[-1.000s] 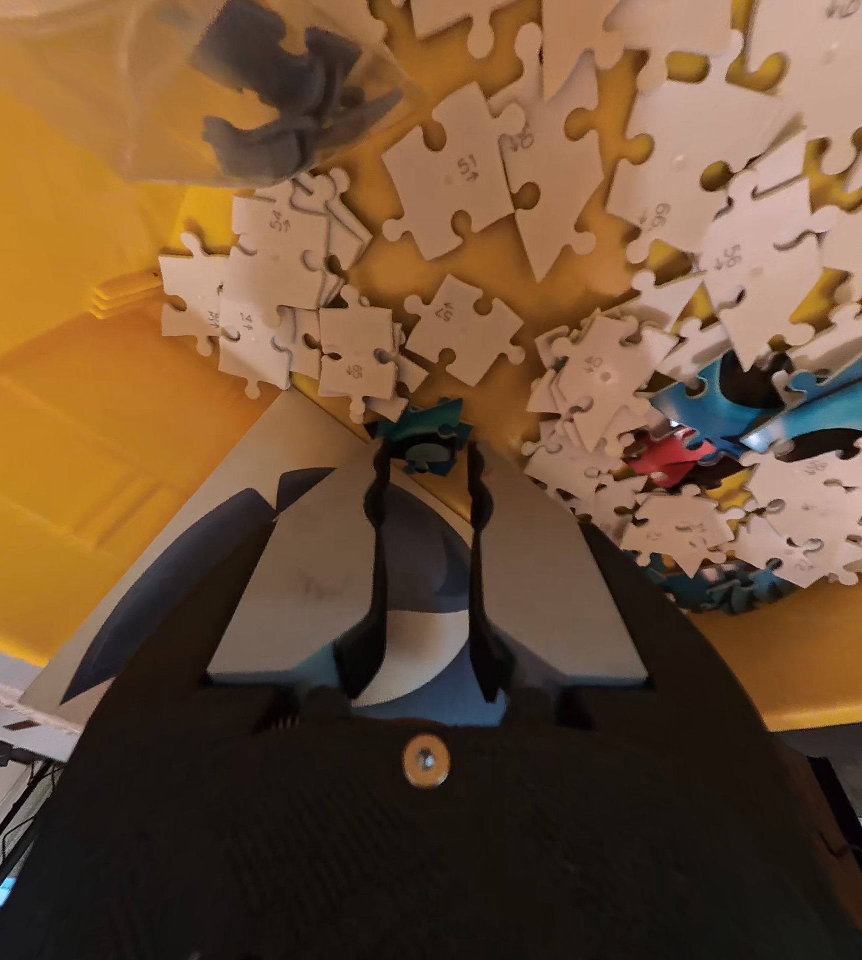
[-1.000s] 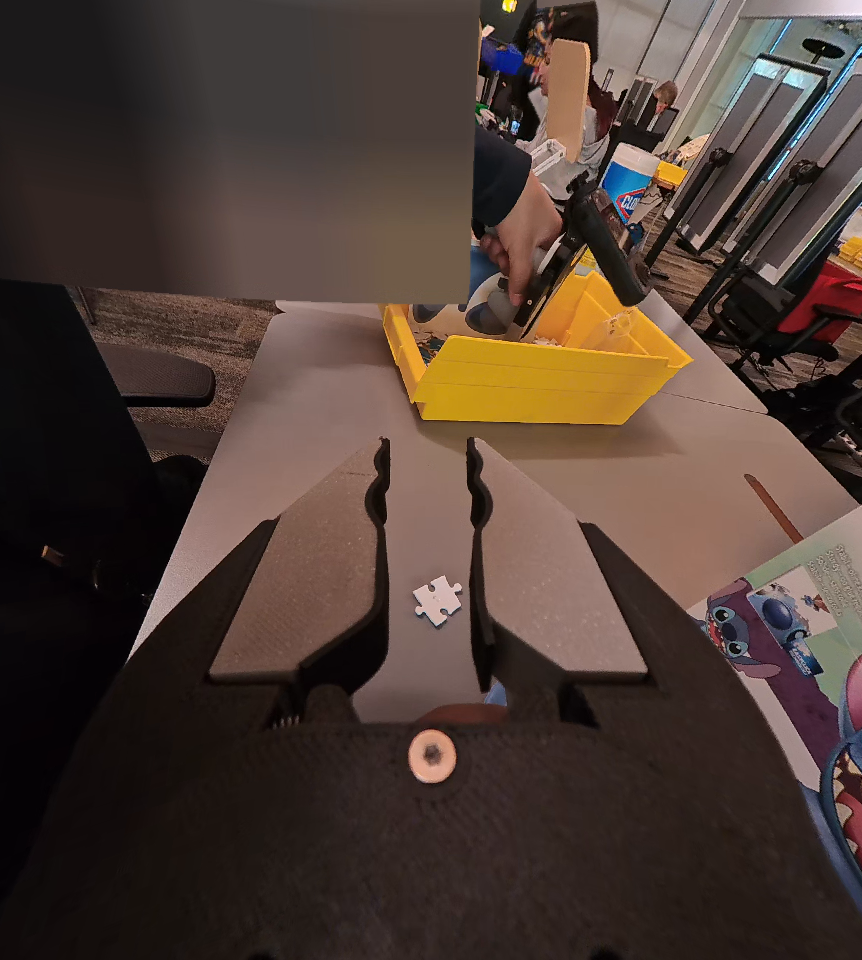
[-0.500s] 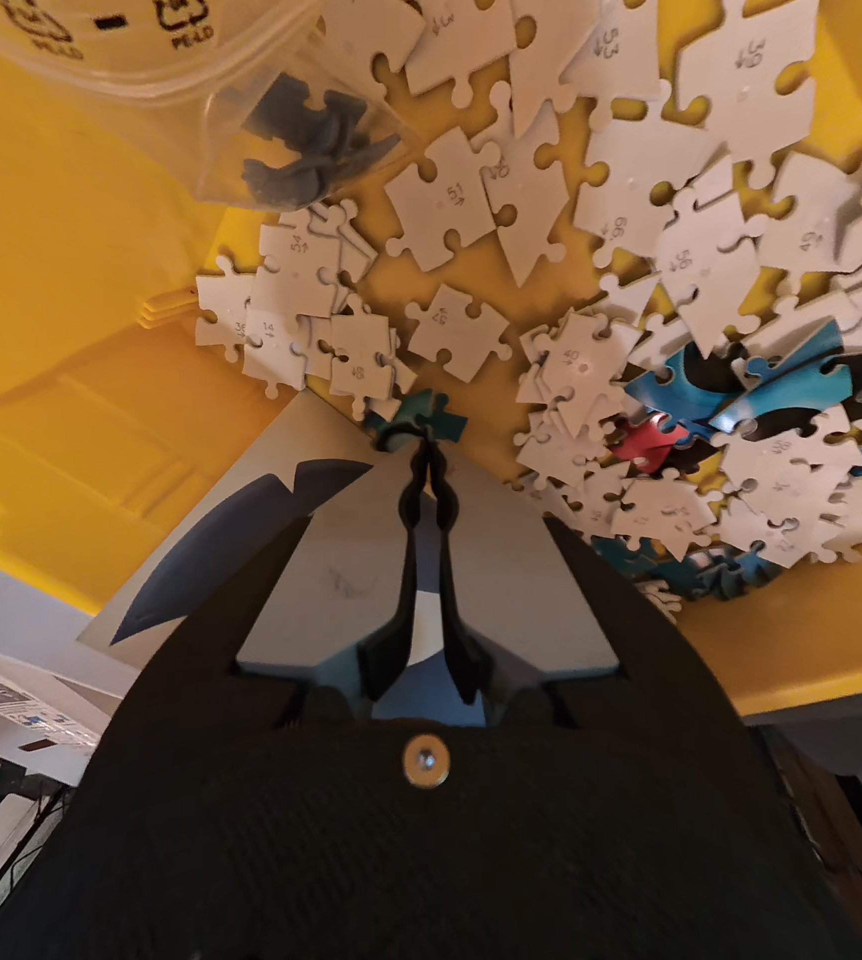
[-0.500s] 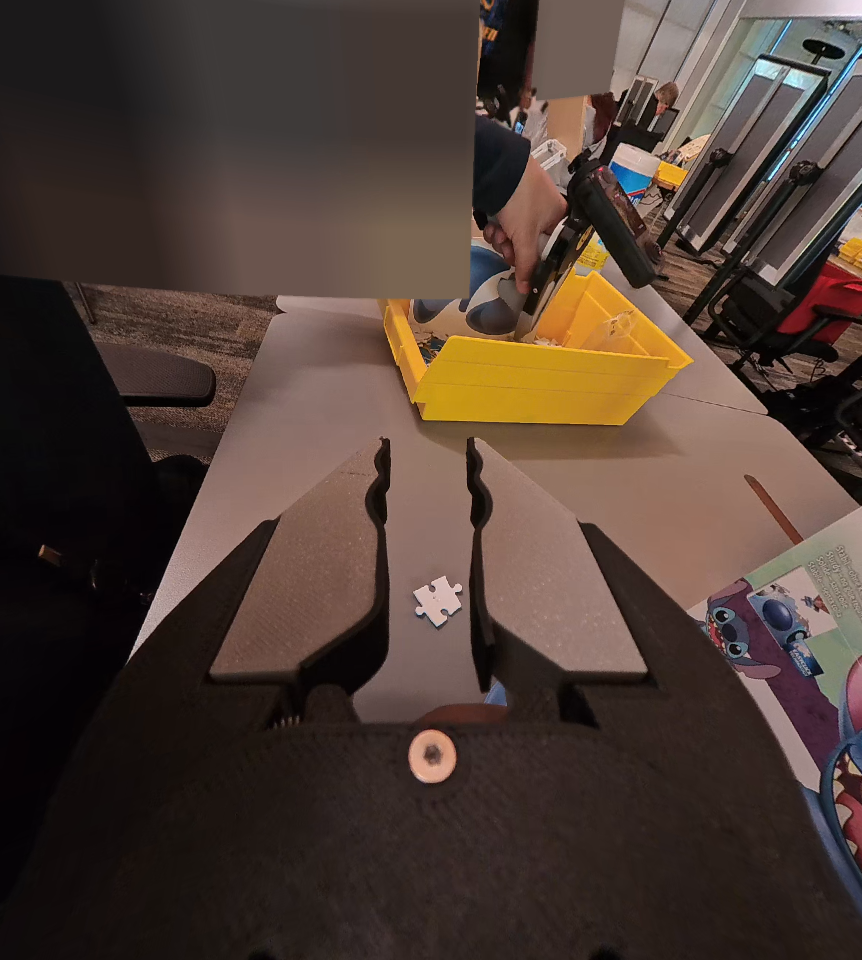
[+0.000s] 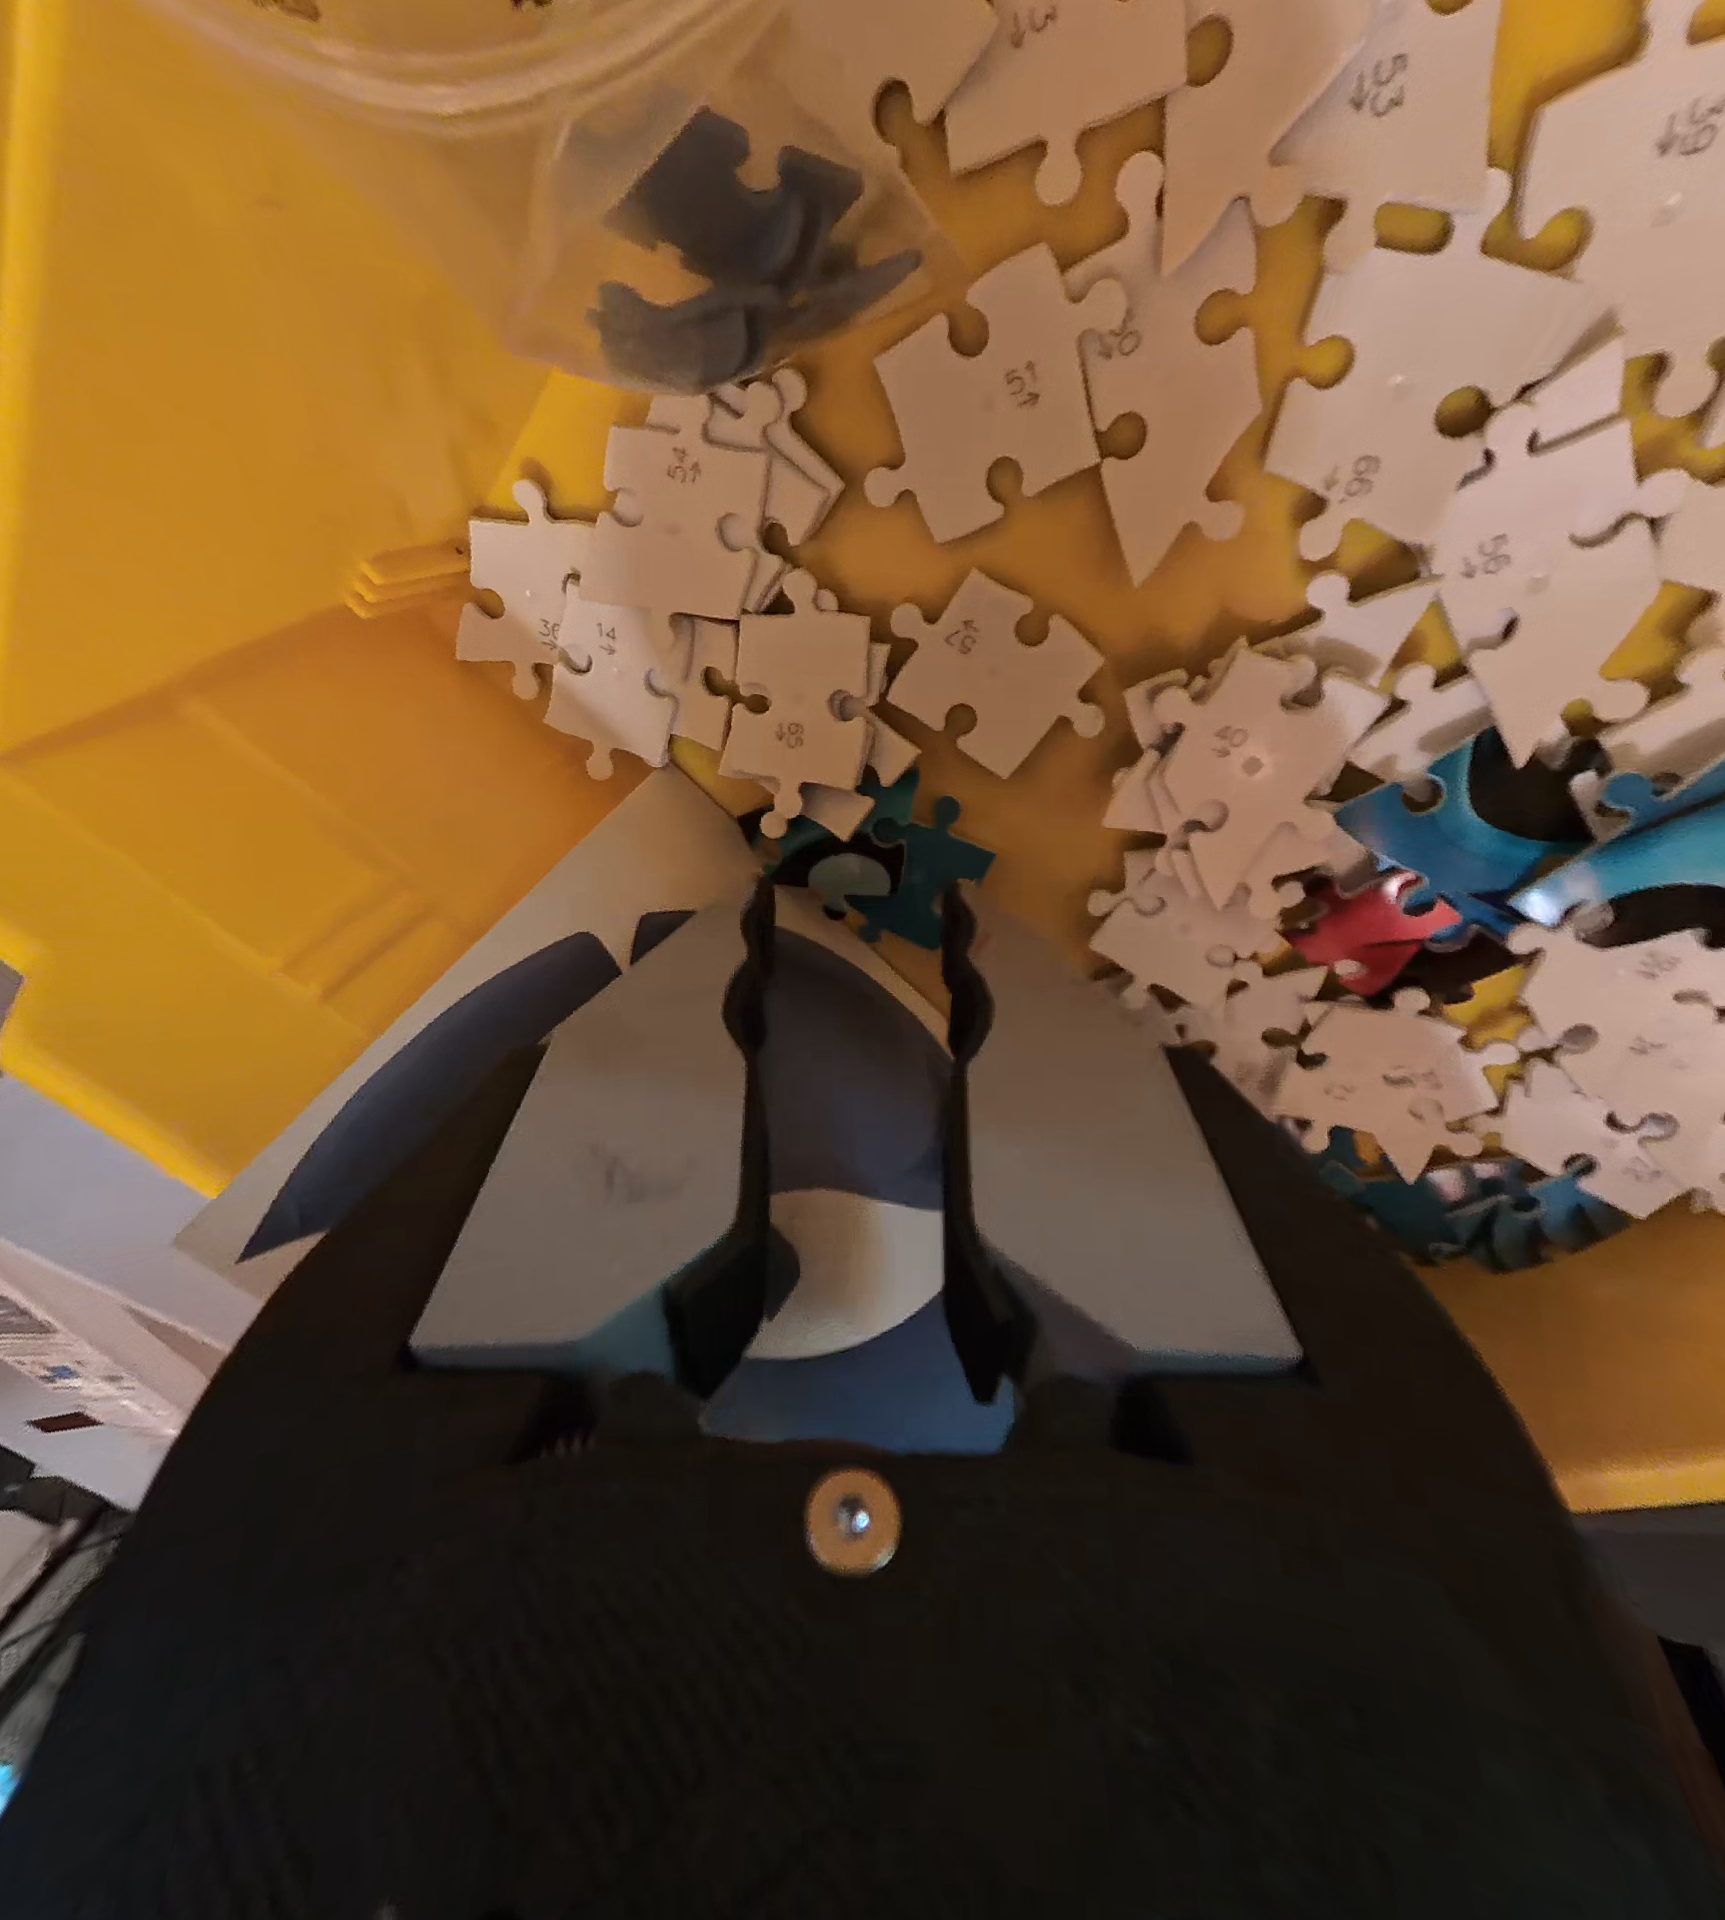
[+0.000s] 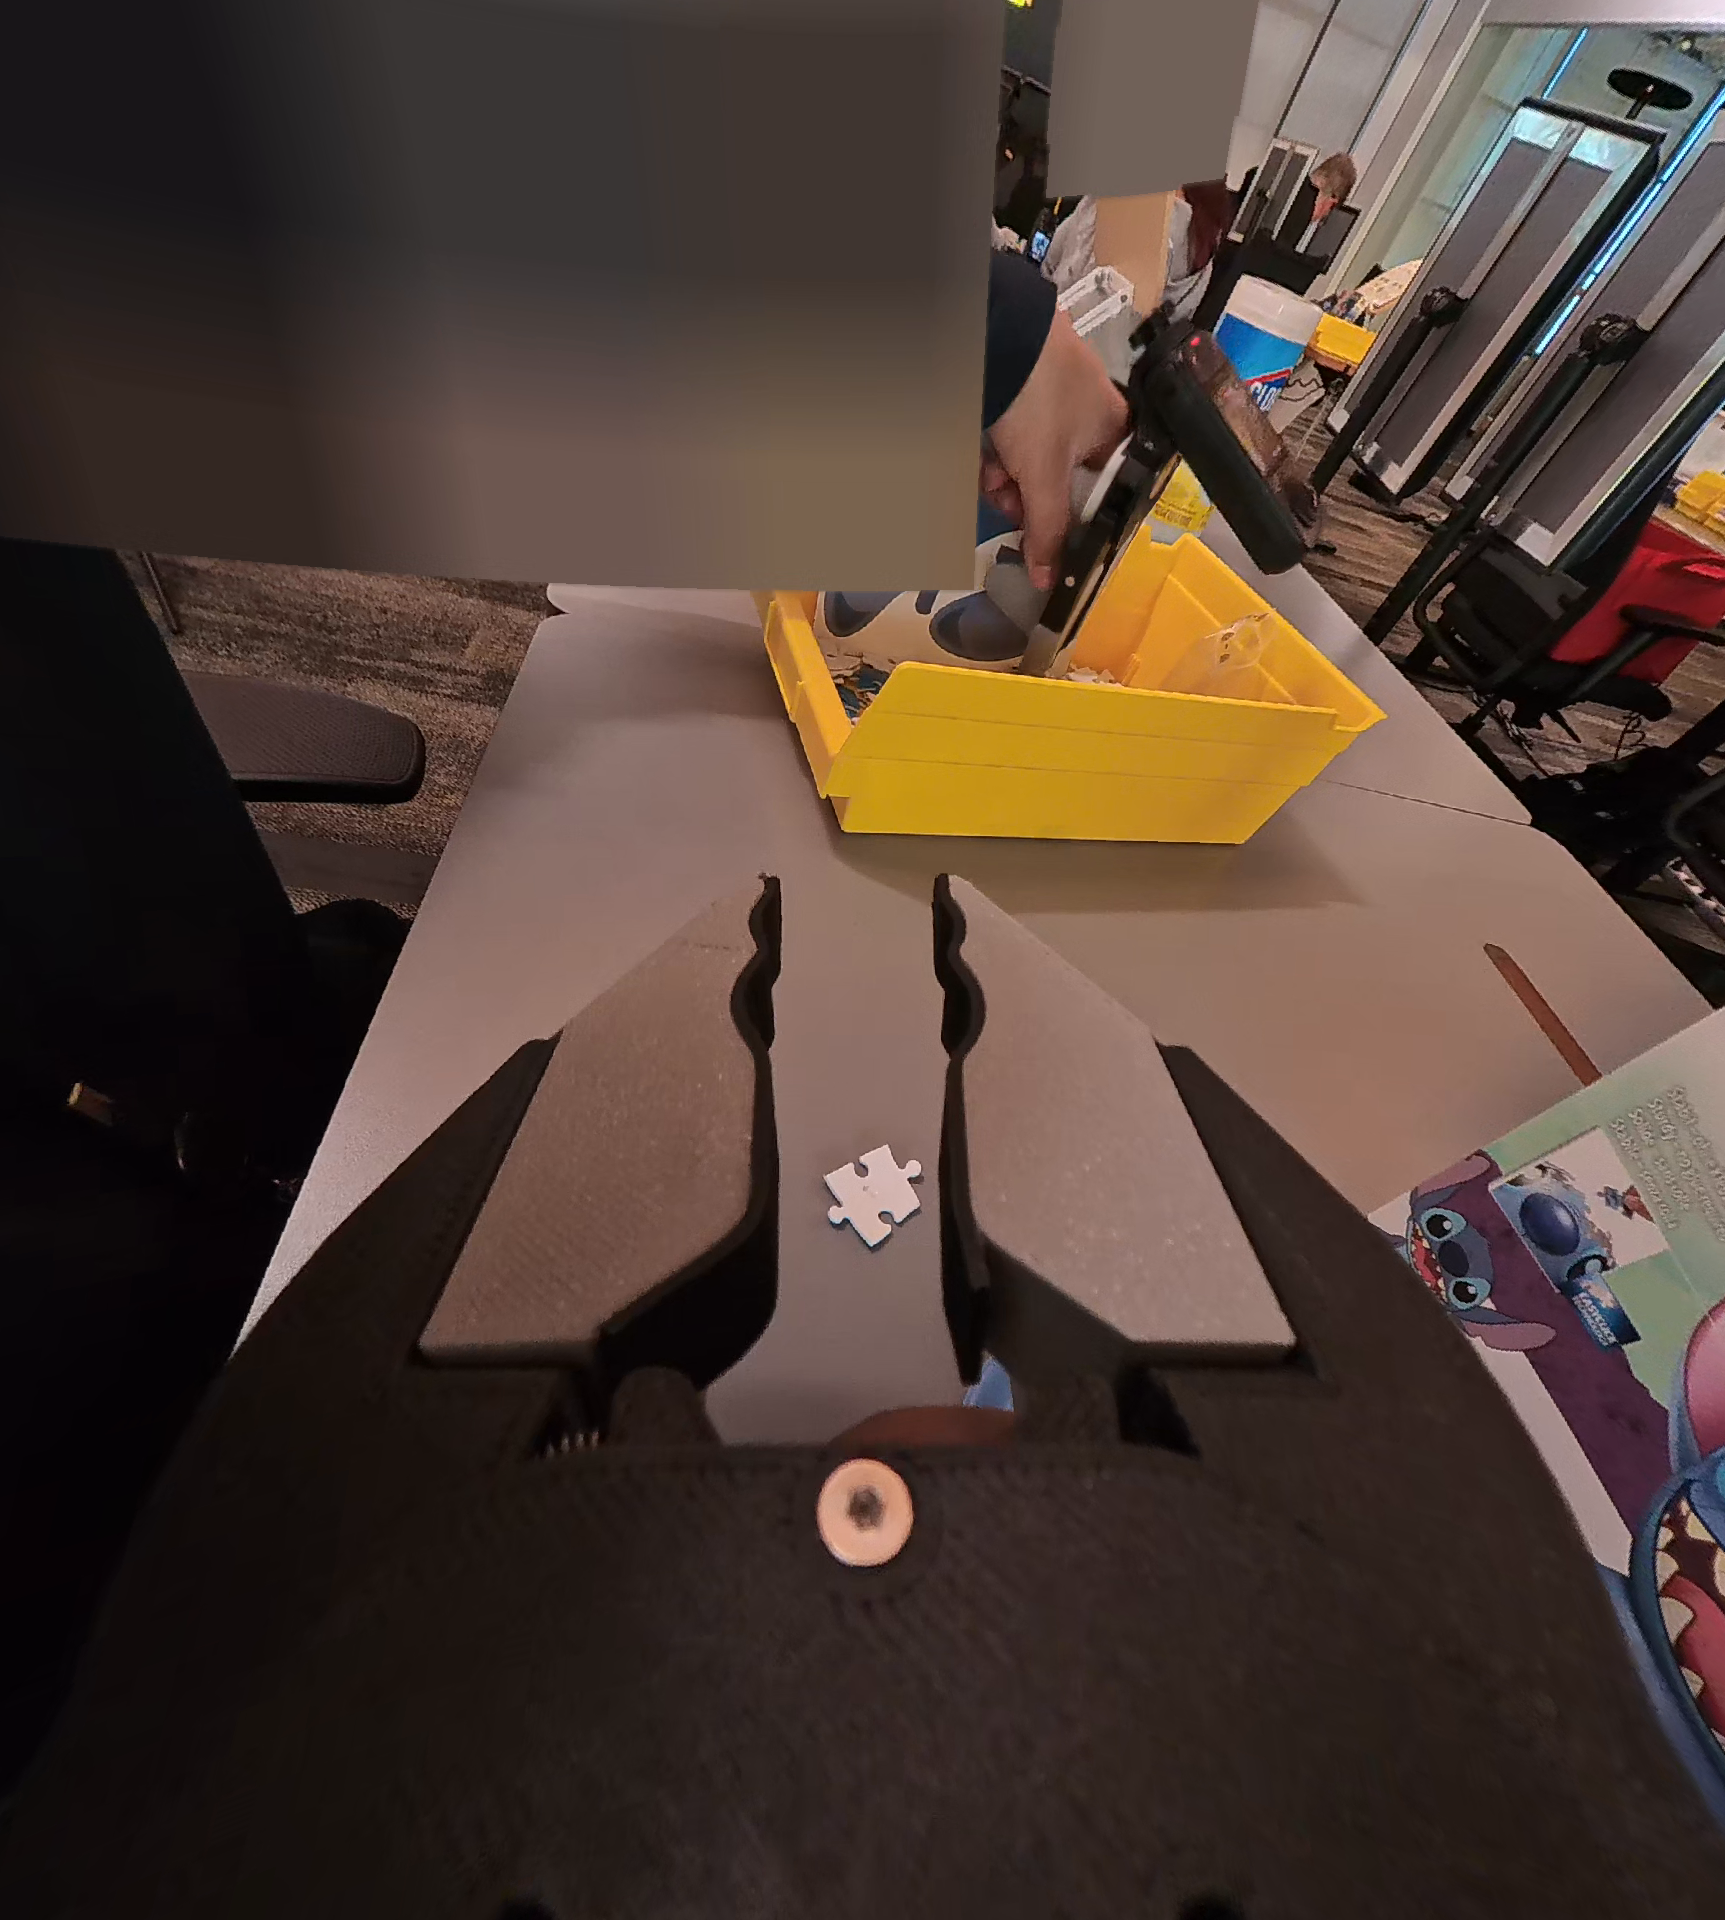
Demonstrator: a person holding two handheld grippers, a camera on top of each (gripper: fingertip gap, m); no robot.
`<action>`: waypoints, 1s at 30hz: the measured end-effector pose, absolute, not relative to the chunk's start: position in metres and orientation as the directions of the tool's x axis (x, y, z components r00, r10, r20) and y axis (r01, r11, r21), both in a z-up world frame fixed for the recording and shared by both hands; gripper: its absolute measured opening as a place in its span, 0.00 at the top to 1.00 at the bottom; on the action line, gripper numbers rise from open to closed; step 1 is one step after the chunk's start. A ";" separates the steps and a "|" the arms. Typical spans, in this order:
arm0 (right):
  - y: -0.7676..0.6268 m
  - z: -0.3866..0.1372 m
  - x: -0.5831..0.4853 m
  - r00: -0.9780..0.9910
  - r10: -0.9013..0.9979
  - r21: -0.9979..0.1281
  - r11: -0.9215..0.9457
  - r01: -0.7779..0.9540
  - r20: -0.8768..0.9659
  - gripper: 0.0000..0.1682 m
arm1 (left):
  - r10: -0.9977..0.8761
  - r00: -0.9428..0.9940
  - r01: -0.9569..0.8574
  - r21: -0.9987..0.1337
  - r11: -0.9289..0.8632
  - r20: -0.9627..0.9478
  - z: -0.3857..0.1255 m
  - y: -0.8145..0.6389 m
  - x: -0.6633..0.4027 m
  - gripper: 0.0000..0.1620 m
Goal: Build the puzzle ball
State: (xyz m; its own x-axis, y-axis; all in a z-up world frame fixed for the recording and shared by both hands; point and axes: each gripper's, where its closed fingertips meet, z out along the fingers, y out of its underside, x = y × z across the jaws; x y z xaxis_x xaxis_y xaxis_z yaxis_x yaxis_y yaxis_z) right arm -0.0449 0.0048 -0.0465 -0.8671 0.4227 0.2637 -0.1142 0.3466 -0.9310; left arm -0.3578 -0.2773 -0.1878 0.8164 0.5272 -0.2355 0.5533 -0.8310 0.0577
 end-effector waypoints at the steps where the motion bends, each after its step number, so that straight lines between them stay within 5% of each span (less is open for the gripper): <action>1: 0.005 -0.047 -0.045 -0.867 0.424 -0.931 0.346 -0.114 0.263 0.85 | 0.553 0.804 0.575 0.053 -0.816 -0.218 -0.191 -0.276 -0.357 0.80; 30: 0.007 -0.045 -0.044 -0.868 0.424 -0.935 0.336 -0.114 0.259 0.85 | 0.587 0.783 0.614 0.107 -0.782 -0.206 -0.199 -0.286 -0.370 0.92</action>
